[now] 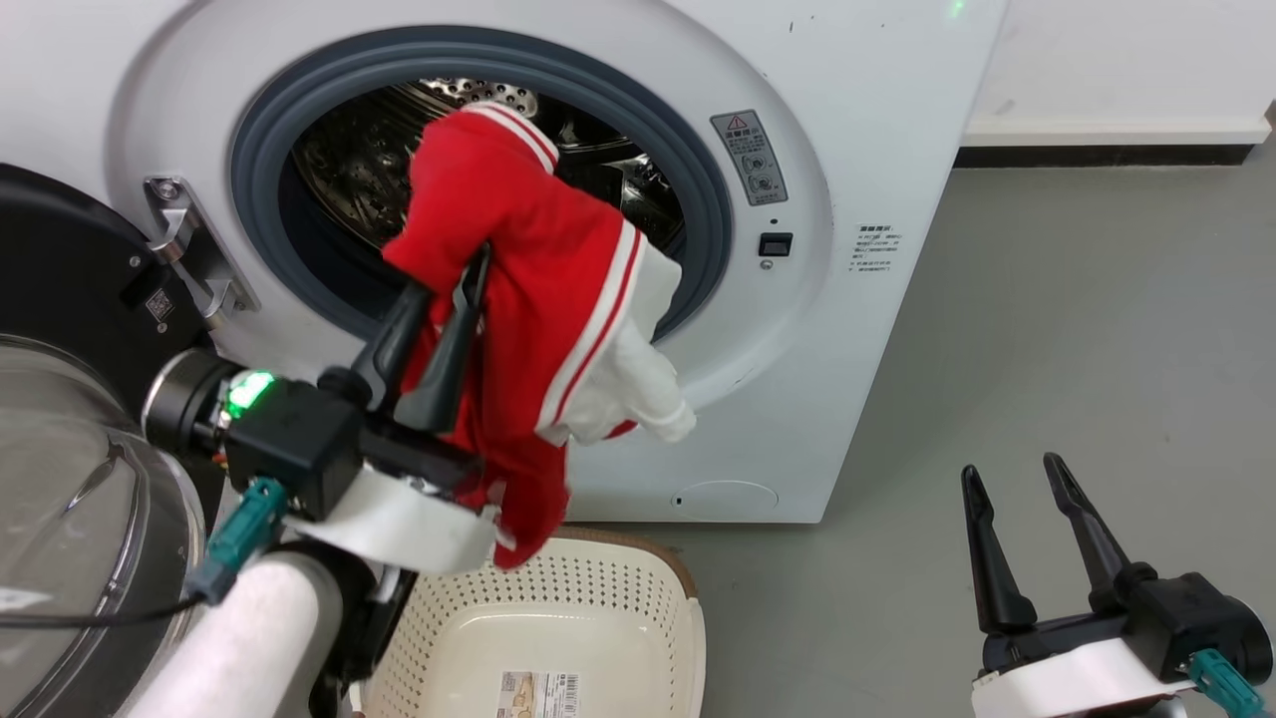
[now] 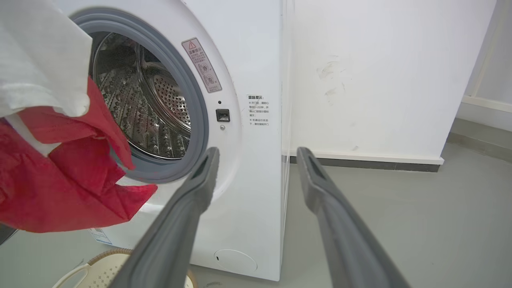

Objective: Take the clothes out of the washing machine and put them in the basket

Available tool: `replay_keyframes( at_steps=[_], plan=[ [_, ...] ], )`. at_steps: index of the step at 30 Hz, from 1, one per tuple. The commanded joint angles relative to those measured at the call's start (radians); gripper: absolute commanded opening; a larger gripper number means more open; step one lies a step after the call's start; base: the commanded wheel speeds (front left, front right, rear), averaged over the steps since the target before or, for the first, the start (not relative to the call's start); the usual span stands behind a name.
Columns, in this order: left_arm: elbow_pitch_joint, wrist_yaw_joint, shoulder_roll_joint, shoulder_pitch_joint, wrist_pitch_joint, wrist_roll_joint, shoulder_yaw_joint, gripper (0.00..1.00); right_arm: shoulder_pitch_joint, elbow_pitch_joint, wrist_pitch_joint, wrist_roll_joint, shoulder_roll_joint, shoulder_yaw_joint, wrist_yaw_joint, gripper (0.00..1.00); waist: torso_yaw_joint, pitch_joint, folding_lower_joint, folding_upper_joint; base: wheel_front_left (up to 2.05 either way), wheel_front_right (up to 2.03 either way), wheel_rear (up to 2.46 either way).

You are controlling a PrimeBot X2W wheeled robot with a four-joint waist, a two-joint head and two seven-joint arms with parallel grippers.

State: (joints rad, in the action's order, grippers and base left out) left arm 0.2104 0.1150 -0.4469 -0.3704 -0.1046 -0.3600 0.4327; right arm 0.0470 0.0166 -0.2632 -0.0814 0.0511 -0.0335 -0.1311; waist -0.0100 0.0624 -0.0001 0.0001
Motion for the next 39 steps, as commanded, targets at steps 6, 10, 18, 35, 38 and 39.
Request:
replay_keyframes(
  at_steps=[6, 10, 18, 35, 38, 39],
  plan=[
    [0.088, 0.016, -0.031, 0.090, 0.036, 0.013, 0.028, 0.00, 0.018, -0.008, -0.002, -0.003, -0.002, 0.001, 0.001, 1.00, -0.004, -0.002, 0.0001, -0.0001, 0.00, 0.00, 0.00],
    [0.088, 0.012, -0.032, 0.137, 0.046, -0.004, 0.048, 0.00, 0.012, -0.009, -0.002, -0.001, -0.002, 0.003, 0.001, 1.00, -0.004, 0.007, 0.0001, -0.0001, 0.00, 0.00, 0.00],
    [0.012, 0.002, -0.008, 0.229, 0.026, -0.026, 0.112, 0.00, -0.021, -0.015, -0.002, 0.011, -0.002, 0.008, 0.001, 1.00, -0.016, 0.056, 0.0001, -0.0001, 0.00, 0.00, 0.00],
    [-0.538, -0.095, 0.110, 0.123, -0.108, -0.063, 0.168, 0.00, -0.149, -0.055, -0.002, 0.023, -0.002, 0.026, 0.001, 1.00, -0.079, 0.318, 0.0001, -0.0001, 0.00, 0.00, 0.00],
    [-0.690, -0.120, 0.142, 0.055, -0.124, -0.051, 0.180, 0.00, -0.182, -0.063, -0.002, 0.015, -0.002, 0.029, 0.001, 1.00, -0.094, 0.380, 0.0001, -0.0001, 0.00, 0.00, 0.00],
    [-0.749, -0.130, 0.155, 0.034, -0.126, -0.053, 0.184, 0.00, -0.192, -0.067, -0.002, 0.013, -0.002, 0.030, 0.001, 1.00, -0.099, 0.401, 0.0001, -0.0001, 0.00, 0.00, 0.00]
  ],
)
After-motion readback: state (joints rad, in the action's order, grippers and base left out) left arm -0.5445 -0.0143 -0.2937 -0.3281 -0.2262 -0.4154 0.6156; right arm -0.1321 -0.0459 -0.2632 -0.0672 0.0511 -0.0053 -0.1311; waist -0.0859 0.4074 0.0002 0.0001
